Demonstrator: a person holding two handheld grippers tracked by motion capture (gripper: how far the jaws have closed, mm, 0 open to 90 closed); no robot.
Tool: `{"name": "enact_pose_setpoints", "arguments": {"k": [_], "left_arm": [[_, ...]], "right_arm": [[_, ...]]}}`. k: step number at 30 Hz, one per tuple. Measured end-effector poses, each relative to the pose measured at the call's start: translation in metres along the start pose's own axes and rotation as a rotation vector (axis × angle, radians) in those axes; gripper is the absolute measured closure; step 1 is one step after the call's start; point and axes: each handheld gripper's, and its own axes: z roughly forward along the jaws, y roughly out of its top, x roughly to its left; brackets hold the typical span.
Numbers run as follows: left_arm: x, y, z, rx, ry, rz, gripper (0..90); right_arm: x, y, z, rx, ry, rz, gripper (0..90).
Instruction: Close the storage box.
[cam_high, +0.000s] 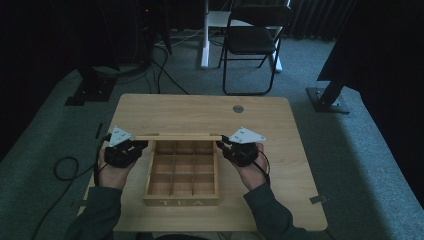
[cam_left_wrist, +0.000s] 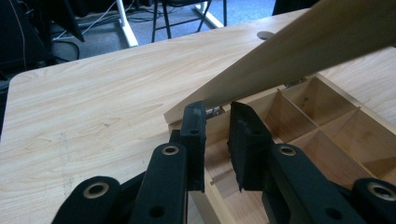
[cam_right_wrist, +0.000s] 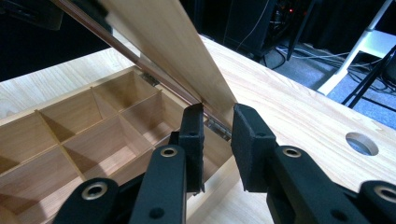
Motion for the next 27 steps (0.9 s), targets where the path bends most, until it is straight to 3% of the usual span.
{"name": "enact_pose_setpoints", "arguments": {"k": [14, 20, 27], "left_arm": [[-0.004, -0.009, -0.004, 0.007, -0.006, 0.004, 75.8], [-0.004, -0.012, -0.004, 0.002, -0.014, -0.007, 75.7], [-0.006, -0.016, -0.004, 0.010, -0.012, -0.005, 71.4]], "right_arm": [[0.009, -0.008, -0.007, -0.003, 0.009, 0.020, 71.0], [0.017, -0.006, -0.012, -0.004, -0.015, -0.016, 68.7], [0.021, -0.009, -0.015, 0.003, -0.007, -0.012, 67.6]]}}
